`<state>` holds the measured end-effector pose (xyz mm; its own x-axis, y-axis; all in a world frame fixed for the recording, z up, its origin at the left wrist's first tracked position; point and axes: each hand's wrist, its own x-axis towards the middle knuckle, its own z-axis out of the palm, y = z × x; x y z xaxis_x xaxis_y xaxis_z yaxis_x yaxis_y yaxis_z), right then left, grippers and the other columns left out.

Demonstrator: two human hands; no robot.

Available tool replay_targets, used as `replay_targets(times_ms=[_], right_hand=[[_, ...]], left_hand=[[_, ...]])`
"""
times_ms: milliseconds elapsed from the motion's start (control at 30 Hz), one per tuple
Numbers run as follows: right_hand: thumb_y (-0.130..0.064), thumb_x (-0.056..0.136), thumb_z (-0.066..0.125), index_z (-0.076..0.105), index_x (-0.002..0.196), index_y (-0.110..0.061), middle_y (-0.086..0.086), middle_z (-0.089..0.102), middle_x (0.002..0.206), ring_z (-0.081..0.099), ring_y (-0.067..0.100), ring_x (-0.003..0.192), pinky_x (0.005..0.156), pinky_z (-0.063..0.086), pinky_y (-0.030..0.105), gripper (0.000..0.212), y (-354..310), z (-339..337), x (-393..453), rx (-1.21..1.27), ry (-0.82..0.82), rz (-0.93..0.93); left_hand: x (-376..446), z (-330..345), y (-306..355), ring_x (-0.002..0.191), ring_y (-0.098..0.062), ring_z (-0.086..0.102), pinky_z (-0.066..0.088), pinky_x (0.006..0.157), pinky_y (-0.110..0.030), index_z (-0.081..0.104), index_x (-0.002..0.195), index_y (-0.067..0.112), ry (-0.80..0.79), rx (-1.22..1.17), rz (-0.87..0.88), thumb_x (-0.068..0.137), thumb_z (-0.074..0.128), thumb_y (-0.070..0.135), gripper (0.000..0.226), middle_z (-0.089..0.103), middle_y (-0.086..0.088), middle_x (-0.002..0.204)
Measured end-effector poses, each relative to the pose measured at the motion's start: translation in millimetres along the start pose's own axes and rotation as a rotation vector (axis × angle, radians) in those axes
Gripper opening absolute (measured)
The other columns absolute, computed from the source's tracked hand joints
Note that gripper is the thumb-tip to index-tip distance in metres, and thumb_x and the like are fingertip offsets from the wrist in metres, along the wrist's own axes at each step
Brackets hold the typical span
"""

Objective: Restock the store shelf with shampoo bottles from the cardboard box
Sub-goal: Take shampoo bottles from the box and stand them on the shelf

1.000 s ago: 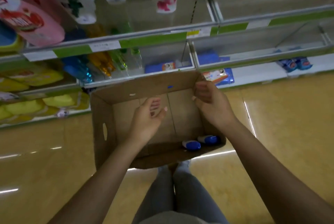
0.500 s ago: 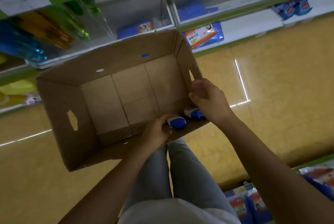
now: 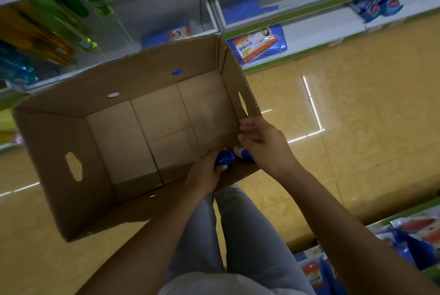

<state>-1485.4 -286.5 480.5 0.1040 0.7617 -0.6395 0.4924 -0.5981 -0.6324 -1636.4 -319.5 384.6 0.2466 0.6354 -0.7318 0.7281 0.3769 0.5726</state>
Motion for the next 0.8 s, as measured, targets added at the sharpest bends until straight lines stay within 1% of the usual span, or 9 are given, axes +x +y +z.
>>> replay_targets(times_ms=[133, 267, 300, 400, 467, 567, 633, 700, 800], right_hand=[[-0.013, 0.094, 0.058, 0.055, 0.126, -0.019, -0.004, 0.061, 0.115, 0.06, 0.012, 0.107, 0.081, 0.044, 0.013, 0.033, -0.2, -3.2, -5.0, 0.018, -0.001, -0.007], [-0.014, 0.093, 0.06, 0.056, 0.126, -0.02, -0.005, 0.062, 0.118, 0.056, 0.006, 0.107, 0.082, 0.042, 0.01, 0.034, -12.2, -8.0, -13.1, 0.048, 0.032, -0.033], [-0.013, 0.093, 0.059, 0.056, 0.126, -0.019, -0.005, 0.061, 0.12, 0.055, 0.006, 0.109, 0.086, 0.042, 0.014, 0.034, -19.0, -8.8, -15.9, 0.05, 0.034, -0.048], [-0.014, 0.092, 0.062, 0.054, 0.129, -0.021, -0.004, 0.059, 0.127, 0.053, 0.012, 0.118, 0.095, 0.044, 0.025, 0.038, -41.2, -10.6, -23.5, 0.059, 0.011, -0.07], [-0.016, 0.089, 0.066, 0.052, 0.131, -0.023, -0.006, 0.056, 0.131, 0.05, 0.011, 0.121, 0.094, 0.043, 0.027, 0.045, -58.1, -11.3, -29.8, 0.057, -0.021, -0.101], [-0.023, 0.084, 0.073, 0.048, 0.136, -0.023, -0.01, 0.053, 0.133, 0.047, 0.006, 0.118, 0.093, 0.041, 0.025, 0.058, -85.5, -13.3, -44.3, 0.075, -0.098, -0.163], [-0.028, 0.081, 0.075, 0.048, 0.137, -0.025, -0.013, 0.057, 0.132, 0.052, 0.003, 0.117, 0.099, 0.043, 0.028, 0.063, -101.7, -17.5, -56.4, 0.123, -0.173, -0.217], [-0.032, 0.08, 0.075, 0.05, 0.135, -0.029, -0.014, 0.064, 0.123, 0.059, 0.001, 0.112, 0.101, 0.046, 0.033, 0.06, -114.5, -23.0, -70.1, 0.177, -0.272, -0.275], [-0.023, 0.085, 0.069, 0.054, 0.131, -0.024, -0.008, 0.068, 0.119, 0.063, 0.007, 0.112, 0.099, 0.05, 0.033, 0.048, -133.6, -31.5, -89.5, 0.307, -0.432, -0.33]], left_hand=[[-4.6, -23.4, 10.0, 0.113, -0.015, 0.055, 0.043, 0.097, -0.037, 0.051, 0.126, 0.021, 0.074, -0.247, -0.073, 0.091, 0.059, 0.023, 0.036, 0.06, 0.002, 0.117], [-21.9, -75.3, 32.3, 0.093, 0.003, 0.051, 0.04, 0.076, -0.018, 0.052, 0.124, 0.024, 0.122, -0.376, 0.008, 0.09, 0.061, 0.02, 0.036, 0.056, 0.017, 0.101], [-27.4, -93.9, 38.1, 0.095, 0.0, 0.052, 0.042, 0.078, -0.02, 0.053, 0.122, 0.026, 0.126, -0.409, 0.023, 0.089, 0.062, 0.02, 0.035, 0.058, 0.015, 0.105], [-51.9, -146.1, 60.0, 0.108, -0.016, 0.06, 0.047, 0.098, -0.044, 0.06, 0.109, 0.035, 0.133, -0.476, 0.115, 0.081, 0.071, 0.028, 0.031, 0.064, 0.003, 0.115], [-73.8, -174.8, 74.0, 0.109, -0.022, 0.062, 0.048, 0.099, -0.045, 0.062, 0.107, 0.034, 0.16, -0.517, 0.183, 0.074, 0.071, 0.033, 0.035, 0.066, -0.003, 0.115], [-107.3, -207.5, 96.2, 0.108, -0.022, 0.064, 0.053, 0.091, -0.032, 0.061, 0.114, 0.021, 0.189, -0.597, 0.28, 0.086, 0.066, 0.021, 0.028, 0.068, -0.006, 0.113], [-131.2, -224.8, 109.3, 0.101, -0.017, 0.067, 0.055, 0.083, -0.028, 0.061, 0.114, 0.016, 0.203, -0.635, 0.331, 0.088, 0.06, 0.02, 0.027, 0.07, -0.003, 0.106], [-154.9, -238.2, 121.0, 0.092, -0.011, 0.068, 0.056, 0.08, -0.029, 0.063, 0.108, 0.015, 0.241, -0.655, 0.384, 0.086, 0.061, 0.025, 0.024, 0.072, 0.003, 0.096], [-185.4, -255.4, 137.0, 0.09, -0.012, 0.063, 0.052, 0.088, -0.04, 0.067, 0.1, 0.018, 0.305, -0.686, 0.431, 0.09, 0.057, 0.03, 0.019, 0.07, 0.005, 0.089]])
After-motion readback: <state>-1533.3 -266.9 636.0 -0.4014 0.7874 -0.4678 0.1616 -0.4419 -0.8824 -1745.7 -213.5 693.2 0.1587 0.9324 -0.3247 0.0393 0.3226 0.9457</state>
